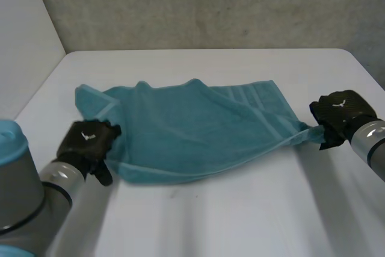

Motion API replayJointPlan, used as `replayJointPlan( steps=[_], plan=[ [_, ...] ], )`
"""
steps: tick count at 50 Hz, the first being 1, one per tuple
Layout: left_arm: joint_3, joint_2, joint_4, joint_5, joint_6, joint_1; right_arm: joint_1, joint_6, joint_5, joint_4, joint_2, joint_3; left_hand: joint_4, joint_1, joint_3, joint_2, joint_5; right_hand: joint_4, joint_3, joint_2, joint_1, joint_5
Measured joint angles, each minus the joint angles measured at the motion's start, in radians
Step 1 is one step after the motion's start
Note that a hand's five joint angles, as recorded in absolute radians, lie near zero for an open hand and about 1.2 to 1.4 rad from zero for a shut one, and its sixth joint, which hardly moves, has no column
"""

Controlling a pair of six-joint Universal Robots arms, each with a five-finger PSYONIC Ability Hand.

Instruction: Fold the laundry

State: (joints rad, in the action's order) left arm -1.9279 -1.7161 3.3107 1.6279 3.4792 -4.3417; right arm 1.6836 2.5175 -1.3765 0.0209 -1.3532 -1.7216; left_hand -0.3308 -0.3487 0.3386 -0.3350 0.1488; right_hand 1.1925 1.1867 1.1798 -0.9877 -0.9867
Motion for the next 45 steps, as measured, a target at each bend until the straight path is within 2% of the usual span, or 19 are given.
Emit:
replayJointPlan(
  steps=[3, 5, 7, 8, 13, 19, 28, 29, 30, 45],
  plan=[
    [0.019, 0.008, -0.002, -0.010, 0.002, -0.031, -0.015, 0.009, 0.016, 0.024, -0.003, -0.013, 0.004, 0.005, -0.005, 0.004, -0.005, 0.000, 0.000, 0.000, 0.000, 0.000],
    [0.046, 0.009, -0.001, -0.059, 0.018, -0.090, -0.027, 0.018, 0.033, 0.054, 0.001, -0.028, 0.007, 0.006, -0.006, 0.008, -0.007, 0.000, 0.000, 0.000, 0.000, 0.000],
    [0.051, 0.008, -0.001, -0.073, 0.024, -0.103, -0.029, 0.019, 0.035, 0.060, 0.003, -0.031, 0.007, 0.006, -0.006, 0.008, -0.007, 0.000, 0.000, 0.000, 0.000, 0.000],
    [0.068, -0.001, -0.001, -0.138, 0.054, -0.153, -0.033, 0.022, 0.042, 0.076, 0.012, -0.037, 0.007, 0.006, -0.006, 0.008, -0.007, 0.000, 0.000, 0.000, 0.000, 0.000],
    [0.102, -0.046, -0.003, -0.330, 0.174, -0.274, -0.034, 0.025, 0.047, 0.095, 0.056, -0.042, -0.034, -0.023, 0.029, -0.035, 0.043, 0.000, 0.000, 0.000, 0.000, 0.000],
    [0.152, -0.122, -0.034, -0.451, 0.283, -0.342, -0.028, 0.020, 0.045, 0.097, 0.095, -0.042, -0.136, -0.115, 0.126, -0.126, 0.148, 0.000, 0.000, 0.000, 0.000, -0.002],
    [0.174, -0.178, -0.145, -0.471, 0.311, -0.355, -0.027, 0.013, 0.041, 0.098, 0.121, -0.045, -0.209, -0.193, 0.197, -0.201, 0.215, 0.000, 0.000, 0.000, 0.000, -0.005],
    [0.085, -0.192, -0.138, -0.585, 0.294, -0.373, -0.025, 0.009, 0.039, 0.106, 0.162, -0.042, -0.233, -0.208, 0.217, -0.226, 0.233, 0.000, 0.000, 0.000, 0.000, -0.006],
    [0.085, -0.204, -0.130, -0.596, 0.293, -0.370, -0.025, 0.009, 0.039, 0.106, 0.164, -0.044, -0.234, -0.210, 0.223, -0.229, 0.236, 0.000, 0.000, 0.000, 0.000, -0.007],
    [0.109, -0.281, -0.063, -0.599, 0.290, -0.320, -0.022, 0.006, 0.039, 0.105, 0.165, -0.052, -0.404, -0.389, 0.396, -0.400, 0.404, 0.000, 0.000, 0.000, 0.000, -0.007]
  ],
)
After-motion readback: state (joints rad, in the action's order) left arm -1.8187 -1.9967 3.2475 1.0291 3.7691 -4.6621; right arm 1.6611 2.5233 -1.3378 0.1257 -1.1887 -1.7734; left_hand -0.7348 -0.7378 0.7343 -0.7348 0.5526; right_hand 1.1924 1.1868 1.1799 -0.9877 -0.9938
